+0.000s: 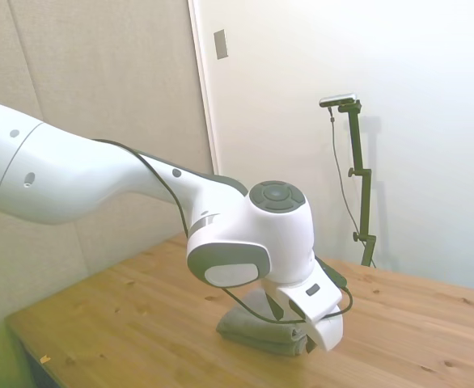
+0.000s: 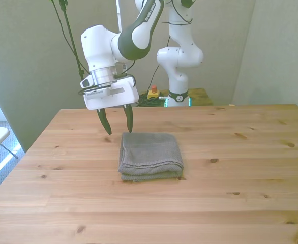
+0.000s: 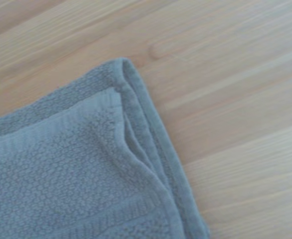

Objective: Unfold the towel

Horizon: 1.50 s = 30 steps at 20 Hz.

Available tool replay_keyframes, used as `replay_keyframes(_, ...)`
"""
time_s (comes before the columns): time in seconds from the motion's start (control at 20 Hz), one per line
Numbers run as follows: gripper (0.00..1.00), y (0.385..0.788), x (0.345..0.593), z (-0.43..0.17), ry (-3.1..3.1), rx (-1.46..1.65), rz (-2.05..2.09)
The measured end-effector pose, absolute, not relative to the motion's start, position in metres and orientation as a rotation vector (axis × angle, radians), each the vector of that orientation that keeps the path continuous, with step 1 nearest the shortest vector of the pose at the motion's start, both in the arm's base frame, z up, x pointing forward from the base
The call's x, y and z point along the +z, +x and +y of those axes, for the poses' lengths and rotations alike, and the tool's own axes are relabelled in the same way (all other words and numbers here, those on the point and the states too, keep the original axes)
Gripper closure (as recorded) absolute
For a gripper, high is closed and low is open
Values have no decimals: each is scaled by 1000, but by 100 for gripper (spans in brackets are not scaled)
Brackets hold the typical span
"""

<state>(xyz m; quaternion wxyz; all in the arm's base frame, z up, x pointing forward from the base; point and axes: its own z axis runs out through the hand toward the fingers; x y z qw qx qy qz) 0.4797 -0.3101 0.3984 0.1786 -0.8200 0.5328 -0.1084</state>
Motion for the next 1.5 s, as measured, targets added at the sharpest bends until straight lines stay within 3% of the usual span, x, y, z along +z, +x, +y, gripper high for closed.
replay_keyframes(1.0,100,497,379,-284,-2348,-251,1442)
replay_keyframes(1.5,100,505,410,-257,-2439,-300,1194)
